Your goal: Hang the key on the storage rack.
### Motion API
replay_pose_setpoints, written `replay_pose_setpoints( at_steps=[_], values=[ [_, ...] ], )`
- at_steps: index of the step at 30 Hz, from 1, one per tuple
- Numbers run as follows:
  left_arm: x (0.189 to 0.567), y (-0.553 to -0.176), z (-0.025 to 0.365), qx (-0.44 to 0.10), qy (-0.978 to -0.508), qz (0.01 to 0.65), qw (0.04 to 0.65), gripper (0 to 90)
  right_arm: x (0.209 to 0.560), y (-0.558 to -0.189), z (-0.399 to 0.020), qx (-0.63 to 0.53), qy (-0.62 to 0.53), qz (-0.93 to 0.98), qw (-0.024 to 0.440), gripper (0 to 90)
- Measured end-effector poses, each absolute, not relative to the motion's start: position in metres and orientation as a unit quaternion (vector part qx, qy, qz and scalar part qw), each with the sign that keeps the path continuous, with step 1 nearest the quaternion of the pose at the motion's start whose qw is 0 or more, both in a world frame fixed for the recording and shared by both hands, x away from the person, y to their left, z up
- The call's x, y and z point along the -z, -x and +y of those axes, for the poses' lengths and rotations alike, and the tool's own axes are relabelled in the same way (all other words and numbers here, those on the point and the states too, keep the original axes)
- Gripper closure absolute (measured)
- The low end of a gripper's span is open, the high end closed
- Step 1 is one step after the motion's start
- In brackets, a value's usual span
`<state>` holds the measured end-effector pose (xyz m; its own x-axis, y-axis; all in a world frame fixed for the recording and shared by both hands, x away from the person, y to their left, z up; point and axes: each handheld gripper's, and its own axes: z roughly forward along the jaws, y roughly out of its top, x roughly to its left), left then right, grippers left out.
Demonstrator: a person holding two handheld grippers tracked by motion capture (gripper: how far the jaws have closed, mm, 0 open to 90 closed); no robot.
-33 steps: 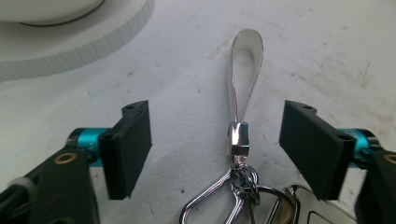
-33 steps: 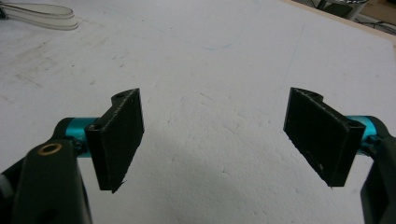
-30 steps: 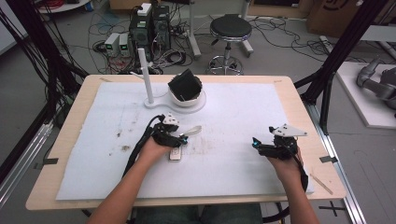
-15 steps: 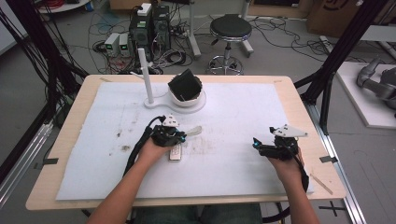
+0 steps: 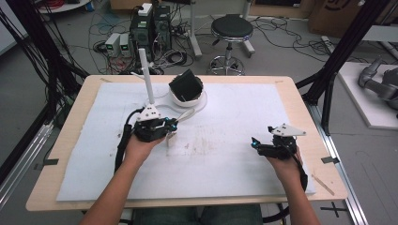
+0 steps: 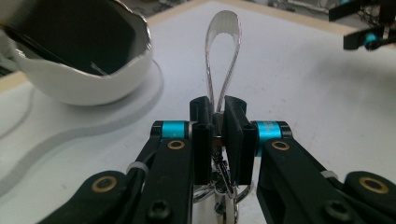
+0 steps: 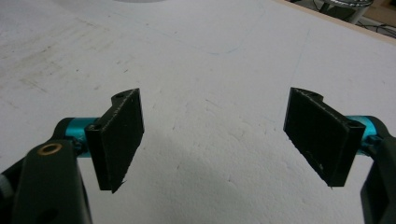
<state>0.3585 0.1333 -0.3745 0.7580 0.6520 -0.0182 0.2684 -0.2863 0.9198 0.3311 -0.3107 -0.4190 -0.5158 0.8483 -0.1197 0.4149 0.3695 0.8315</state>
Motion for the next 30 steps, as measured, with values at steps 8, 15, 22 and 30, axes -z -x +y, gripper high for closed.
replay_pose_setpoints(
  at_steps=[8, 15, 22, 30],
  values=[
    [0.35, -0.361, 0.157, -0.231, -0.745, 0.322, 0.536, 81.4, 0.419, -0.335, -0.307, -0.389, -0.403, 0.781, 0.276, 20.3],
    [0.334, -0.363, 0.172, -0.263, -0.729, 0.338, 0.534, 81.4, 0.42, -0.338, -0.305, -0.388, -0.401, 0.782, 0.278, 20.3],
    [0.318, -0.371, 0.191, -0.301, -0.712, 0.361, 0.522, 81.4, 0.42, -0.338, -0.304, -0.387, -0.401, 0.783, 0.276, 20.3],
    [0.303, -0.379, 0.209, -0.327, -0.692, 0.382, 0.518, 81.4, 0.421, -0.339, -0.305, -0.385, -0.401, 0.784, 0.276, 20.3]
  ],
)
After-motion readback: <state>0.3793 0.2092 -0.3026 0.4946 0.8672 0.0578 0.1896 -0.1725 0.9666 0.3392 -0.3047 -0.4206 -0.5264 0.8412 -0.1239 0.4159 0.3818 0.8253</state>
